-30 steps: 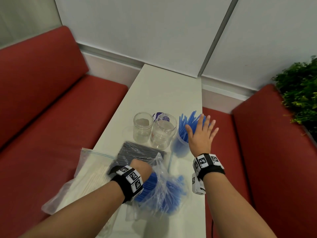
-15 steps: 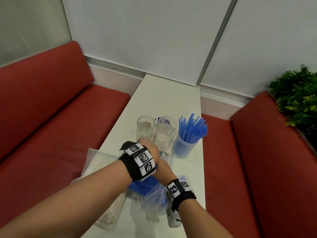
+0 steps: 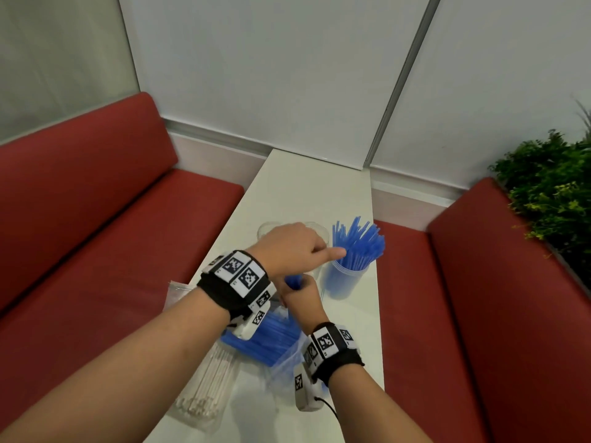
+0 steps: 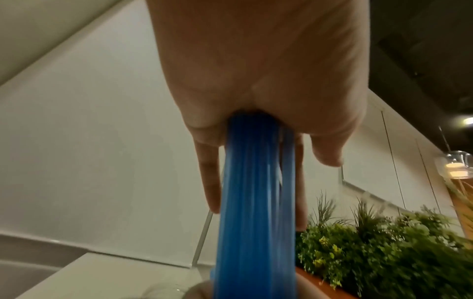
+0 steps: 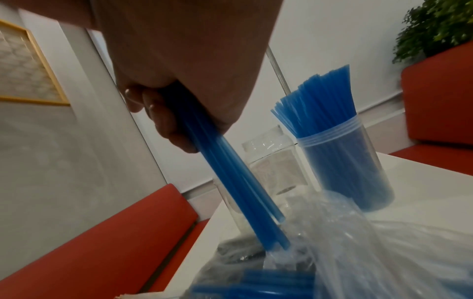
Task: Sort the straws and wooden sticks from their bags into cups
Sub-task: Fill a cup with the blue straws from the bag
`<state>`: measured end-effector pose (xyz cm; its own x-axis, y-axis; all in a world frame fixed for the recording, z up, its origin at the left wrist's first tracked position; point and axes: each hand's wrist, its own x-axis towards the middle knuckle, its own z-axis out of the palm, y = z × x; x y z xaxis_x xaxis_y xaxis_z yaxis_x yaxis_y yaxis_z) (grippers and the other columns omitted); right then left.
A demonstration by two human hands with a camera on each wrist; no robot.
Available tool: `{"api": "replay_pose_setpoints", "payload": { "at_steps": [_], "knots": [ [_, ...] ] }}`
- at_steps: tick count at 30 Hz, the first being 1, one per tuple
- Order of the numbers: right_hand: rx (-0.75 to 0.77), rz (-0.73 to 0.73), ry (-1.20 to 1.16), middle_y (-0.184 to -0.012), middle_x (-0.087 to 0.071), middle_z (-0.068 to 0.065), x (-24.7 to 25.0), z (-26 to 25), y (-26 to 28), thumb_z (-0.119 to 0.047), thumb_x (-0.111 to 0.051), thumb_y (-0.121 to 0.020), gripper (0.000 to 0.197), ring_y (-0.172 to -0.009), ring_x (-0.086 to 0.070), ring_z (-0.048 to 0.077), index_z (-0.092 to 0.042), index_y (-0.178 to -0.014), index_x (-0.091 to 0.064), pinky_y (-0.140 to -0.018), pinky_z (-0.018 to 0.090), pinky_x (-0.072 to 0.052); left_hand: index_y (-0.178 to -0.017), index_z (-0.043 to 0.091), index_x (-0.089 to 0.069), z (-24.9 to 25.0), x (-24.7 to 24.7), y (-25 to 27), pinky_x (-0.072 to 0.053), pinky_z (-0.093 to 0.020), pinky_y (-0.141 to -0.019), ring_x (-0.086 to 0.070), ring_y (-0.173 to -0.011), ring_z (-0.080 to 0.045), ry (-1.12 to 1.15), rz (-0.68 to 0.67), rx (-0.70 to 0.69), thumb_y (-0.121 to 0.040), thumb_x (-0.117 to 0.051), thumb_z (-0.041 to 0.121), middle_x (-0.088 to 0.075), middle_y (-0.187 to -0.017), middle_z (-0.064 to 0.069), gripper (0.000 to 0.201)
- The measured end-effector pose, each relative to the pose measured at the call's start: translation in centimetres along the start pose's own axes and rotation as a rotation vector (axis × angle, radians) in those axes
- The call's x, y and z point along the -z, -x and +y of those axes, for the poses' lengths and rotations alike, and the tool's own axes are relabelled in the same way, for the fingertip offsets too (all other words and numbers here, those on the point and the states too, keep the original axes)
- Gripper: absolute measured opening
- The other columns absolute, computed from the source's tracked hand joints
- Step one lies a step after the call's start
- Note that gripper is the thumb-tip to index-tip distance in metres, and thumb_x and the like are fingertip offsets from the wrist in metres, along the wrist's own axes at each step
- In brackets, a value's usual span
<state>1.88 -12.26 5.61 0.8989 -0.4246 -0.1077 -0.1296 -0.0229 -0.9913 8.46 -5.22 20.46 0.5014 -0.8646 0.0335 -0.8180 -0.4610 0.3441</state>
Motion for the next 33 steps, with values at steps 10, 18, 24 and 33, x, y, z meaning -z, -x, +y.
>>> {"api": "replay_pose_setpoints", "payload": {
  "at_steps": [10, 18, 24, 33],
  "knots": [
    [0.221, 0.016, -0.274, -0.050, -0.041, -0.006, 3.1, -10.8, 0.3, -0.036, -0.079, -0.089, 0.040, -0.044, -0.039, 0.014, -0.028, -0.057, -0.055, -0.048, 0.027, -0.038, -0.107, 0.007, -0.067, -4.7, -2.5, 0.7, -0.052, -0.038, -0.089, -0.067, -0.103, -0.024, 1.289, 0.115, 0.518, -0.105, -0.036, 0.042, -0.069, -0.116, -0.014, 0.048],
    [0.300, -0.009, -0.344, -0.051, -0.041, -0.002, 2.3, -12.6, 1.6, -0.024, -0.076, -0.092, 0.043, -0.047, -0.041, 0.017, -0.027, -0.058, -0.050, -0.052, 0.027, -0.040, -0.093, -0.001, -0.064, -2.5, -7.2, 0.8, -0.062, -0.040, -0.069, -0.071, -0.085, -0.029, 2.106, -0.319, 0.792, -0.097, -0.053, 0.022, -0.068, -0.096, -0.017, 0.026],
    [0.298, 0.007, -0.298, -0.051, -0.041, -0.003, 3.0, -12.6, 2.1, -0.030, -0.078, -0.091, 0.043, -0.047, -0.039, 0.018, -0.028, -0.059, -0.050, -0.052, 0.027, -0.040, -0.068, 0.010, -0.061, -1.4, -7.5, 0.8, -0.034, -0.013, -0.028, -0.053, -0.040, -0.010, 2.073, -0.498, 0.821, -0.089, -0.054, 0.024, -0.058, -0.063, -0.002, 0.025],
    [0.249, -0.015, -0.255, -0.054, -0.044, 0.003, 3.5, -10.4, 2.8, -0.024, -0.078, -0.091, 0.038, -0.052, -0.044, 0.021, -0.020, -0.066, -0.051, -0.056, 0.031, -0.042, -0.060, 0.003, -0.058, -2.5, -10.1, 1.1, -0.014, -0.013, -0.028, -0.034, -0.027, -0.007, 2.250, -0.606, 0.829, -0.085, -0.056, 0.022, -0.048, -0.053, -0.004, 0.032]
  ]
}}
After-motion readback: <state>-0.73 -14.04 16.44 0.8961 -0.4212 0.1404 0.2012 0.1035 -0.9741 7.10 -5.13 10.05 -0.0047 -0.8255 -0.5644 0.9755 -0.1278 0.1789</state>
